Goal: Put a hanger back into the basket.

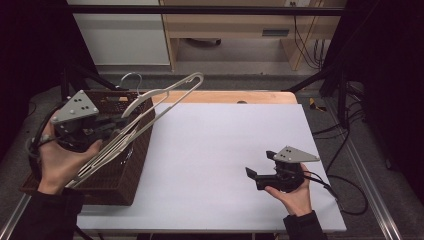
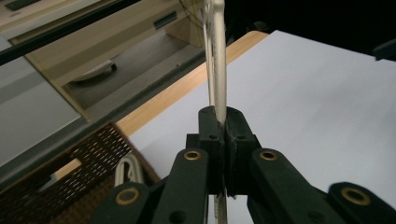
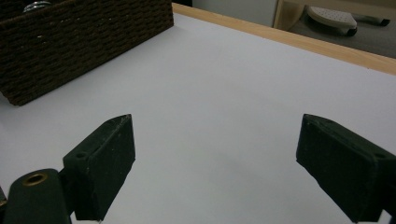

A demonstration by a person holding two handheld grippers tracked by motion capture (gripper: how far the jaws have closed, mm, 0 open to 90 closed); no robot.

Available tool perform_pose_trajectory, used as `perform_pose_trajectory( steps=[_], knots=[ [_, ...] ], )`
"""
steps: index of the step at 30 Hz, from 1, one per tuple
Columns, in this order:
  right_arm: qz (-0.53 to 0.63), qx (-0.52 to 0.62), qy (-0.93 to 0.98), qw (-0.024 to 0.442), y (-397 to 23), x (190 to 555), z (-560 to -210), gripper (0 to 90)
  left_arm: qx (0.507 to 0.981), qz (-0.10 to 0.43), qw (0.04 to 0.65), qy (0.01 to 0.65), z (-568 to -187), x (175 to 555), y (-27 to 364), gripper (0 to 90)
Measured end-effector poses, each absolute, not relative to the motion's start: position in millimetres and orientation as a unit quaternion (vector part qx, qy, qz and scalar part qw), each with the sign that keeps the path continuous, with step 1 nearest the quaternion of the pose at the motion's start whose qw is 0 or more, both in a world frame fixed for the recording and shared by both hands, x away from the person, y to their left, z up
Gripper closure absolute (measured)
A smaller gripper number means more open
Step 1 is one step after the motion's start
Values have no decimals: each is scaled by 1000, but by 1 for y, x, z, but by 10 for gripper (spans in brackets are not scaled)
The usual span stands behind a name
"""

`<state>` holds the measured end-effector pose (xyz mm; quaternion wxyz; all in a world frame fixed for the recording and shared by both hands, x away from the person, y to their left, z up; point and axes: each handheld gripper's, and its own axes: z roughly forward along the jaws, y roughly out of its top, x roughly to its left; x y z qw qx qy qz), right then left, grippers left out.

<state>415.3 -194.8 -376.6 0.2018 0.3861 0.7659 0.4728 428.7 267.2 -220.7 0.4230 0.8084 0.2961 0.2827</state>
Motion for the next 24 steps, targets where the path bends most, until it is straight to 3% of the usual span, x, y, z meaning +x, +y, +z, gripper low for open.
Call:
perform_pose_trajectory(
  steps=[24],
  knots=[
    [462, 388, 769, 211, -194, 419, -377, 118, 791, 295, 397, 359, -269, 467, 383, 870]
  ],
)
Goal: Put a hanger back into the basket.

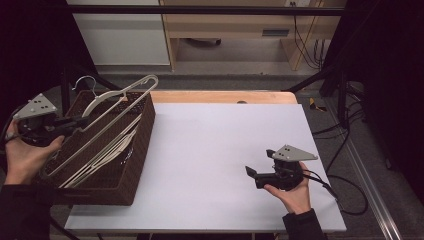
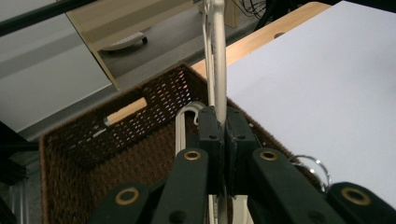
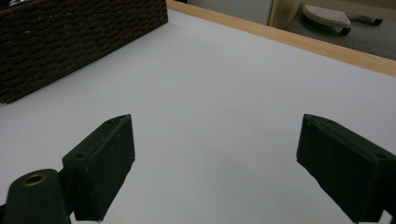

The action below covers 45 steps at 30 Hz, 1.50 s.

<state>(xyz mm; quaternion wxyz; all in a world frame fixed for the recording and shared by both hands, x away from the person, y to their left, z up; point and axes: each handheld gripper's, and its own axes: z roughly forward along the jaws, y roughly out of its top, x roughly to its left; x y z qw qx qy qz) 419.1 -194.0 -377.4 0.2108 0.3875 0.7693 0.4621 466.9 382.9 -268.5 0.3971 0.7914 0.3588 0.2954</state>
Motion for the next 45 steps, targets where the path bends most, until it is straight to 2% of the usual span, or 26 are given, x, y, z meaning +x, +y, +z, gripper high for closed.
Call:
perform_pose_trajectory(
  steps=[14, 31, 39, 45],
  knots=[
    [457, 387, 773, 210, -193, 419, -378, 116, 794, 301, 370, 378, -292, 474, 414, 870],
    [452, 386, 777, 207, -189, 419, -382, 114, 809, 309, 323, 383, -336, 476, 419, 869],
    [450, 385, 778, 209, -188, 419, -384, 114, 824, 277, 309, 387, -366, 480, 409, 864],
    [448, 386, 779, 207, -187, 419, -384, 114, 839, 256, 285, 387, -372, 476, 399, 809]
  ],
)
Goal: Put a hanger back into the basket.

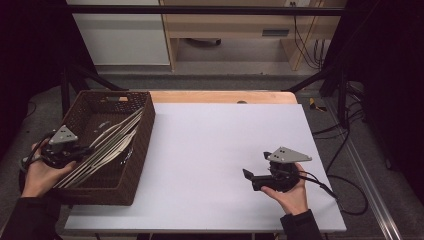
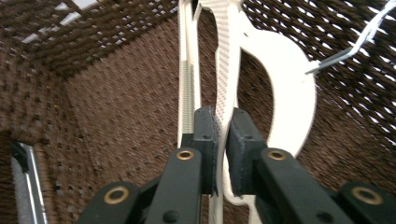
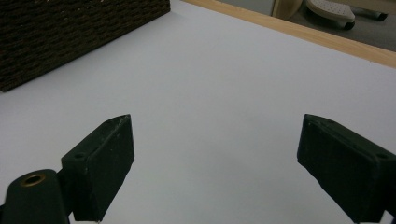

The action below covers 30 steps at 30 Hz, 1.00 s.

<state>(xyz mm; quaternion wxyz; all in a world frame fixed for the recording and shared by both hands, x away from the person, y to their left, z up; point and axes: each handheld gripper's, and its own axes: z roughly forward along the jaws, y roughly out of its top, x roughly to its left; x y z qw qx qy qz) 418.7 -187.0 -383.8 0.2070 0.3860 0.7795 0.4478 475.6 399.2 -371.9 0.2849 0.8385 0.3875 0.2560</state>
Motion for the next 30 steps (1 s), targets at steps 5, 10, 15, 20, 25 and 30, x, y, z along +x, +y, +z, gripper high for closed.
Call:
perform_pose_trajectory(
  steps=[5, 10, 15, 20, 25, 30],
  knots=[
    [453, 388, 774, 212, -189, 418, -382, 117, 834, 267, 294, 383, -366, 470, 394, 683],
    [455, 385, 775, 210, -189, 418, -382, 116, 807, 280, 356, 379, -351, 461, 386, 509],
    [469, 381, 767, 216, -193, 416, -379, 115, 780, 283, 418, 369, -339, 447, 368, 268],
    [481, 374, 761, 221, -195, 415, -377, 112, 754, 270, 479, 359, -337, 431, 347, 169],
    [491, 372, 754, 229, -198, 413, -374, 106, 742, 241, 518, 352, -341, 417, 326, 108],
    [507, 375, 744, 219, -204, 412, -375, 110, 746, 228, 523, 343, -352, 408, 305, 101]
  ],
)
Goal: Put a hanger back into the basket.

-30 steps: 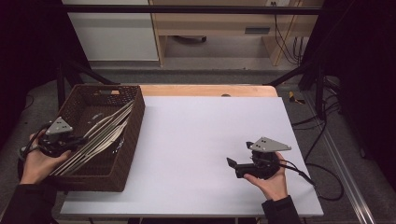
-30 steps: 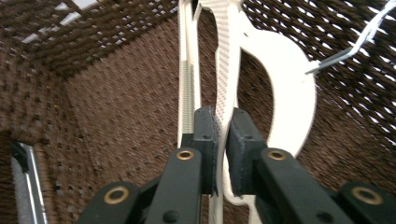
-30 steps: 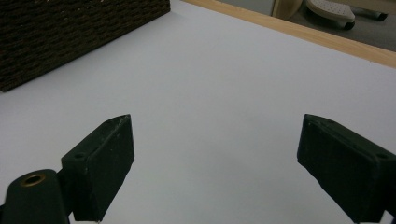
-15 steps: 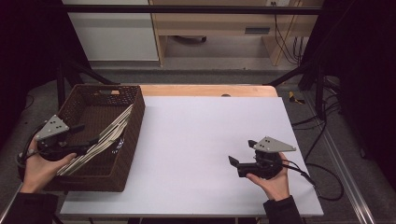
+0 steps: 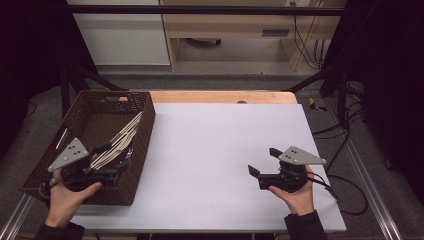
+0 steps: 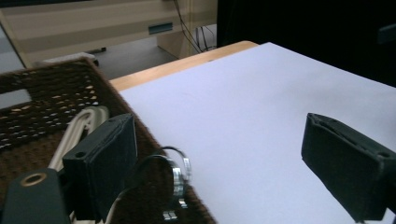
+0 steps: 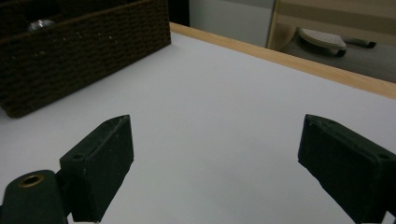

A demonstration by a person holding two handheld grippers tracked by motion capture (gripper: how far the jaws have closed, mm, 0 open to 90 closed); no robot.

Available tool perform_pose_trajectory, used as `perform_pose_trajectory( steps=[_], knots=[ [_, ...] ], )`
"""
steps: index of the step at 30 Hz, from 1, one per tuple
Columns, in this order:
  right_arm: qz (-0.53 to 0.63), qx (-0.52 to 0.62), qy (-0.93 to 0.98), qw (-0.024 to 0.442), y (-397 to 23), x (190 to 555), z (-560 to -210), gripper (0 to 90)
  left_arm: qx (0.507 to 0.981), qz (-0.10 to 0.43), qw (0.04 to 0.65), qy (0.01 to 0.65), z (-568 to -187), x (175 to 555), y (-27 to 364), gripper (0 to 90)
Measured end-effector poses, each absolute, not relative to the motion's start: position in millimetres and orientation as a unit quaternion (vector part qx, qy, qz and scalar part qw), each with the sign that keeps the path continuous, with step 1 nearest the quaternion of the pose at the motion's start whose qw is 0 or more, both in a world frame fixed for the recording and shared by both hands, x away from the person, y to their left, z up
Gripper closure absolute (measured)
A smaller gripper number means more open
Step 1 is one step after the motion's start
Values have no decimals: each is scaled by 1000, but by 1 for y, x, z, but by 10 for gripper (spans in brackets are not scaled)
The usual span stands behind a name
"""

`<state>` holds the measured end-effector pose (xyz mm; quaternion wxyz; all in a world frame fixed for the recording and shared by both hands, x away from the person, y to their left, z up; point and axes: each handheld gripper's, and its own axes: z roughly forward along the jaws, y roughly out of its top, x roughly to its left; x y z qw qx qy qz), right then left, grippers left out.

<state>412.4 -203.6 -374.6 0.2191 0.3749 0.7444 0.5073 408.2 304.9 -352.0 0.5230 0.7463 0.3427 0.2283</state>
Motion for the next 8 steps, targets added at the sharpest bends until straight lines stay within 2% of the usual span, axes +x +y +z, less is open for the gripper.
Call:
perform_pose_trajectory(
  steps=[8],
  knots=[
    [522, 384, 730, 217, -224, 411, -382, 86, 758, 225, 514, 333, -367, 401, 284, 105]
  ],
)
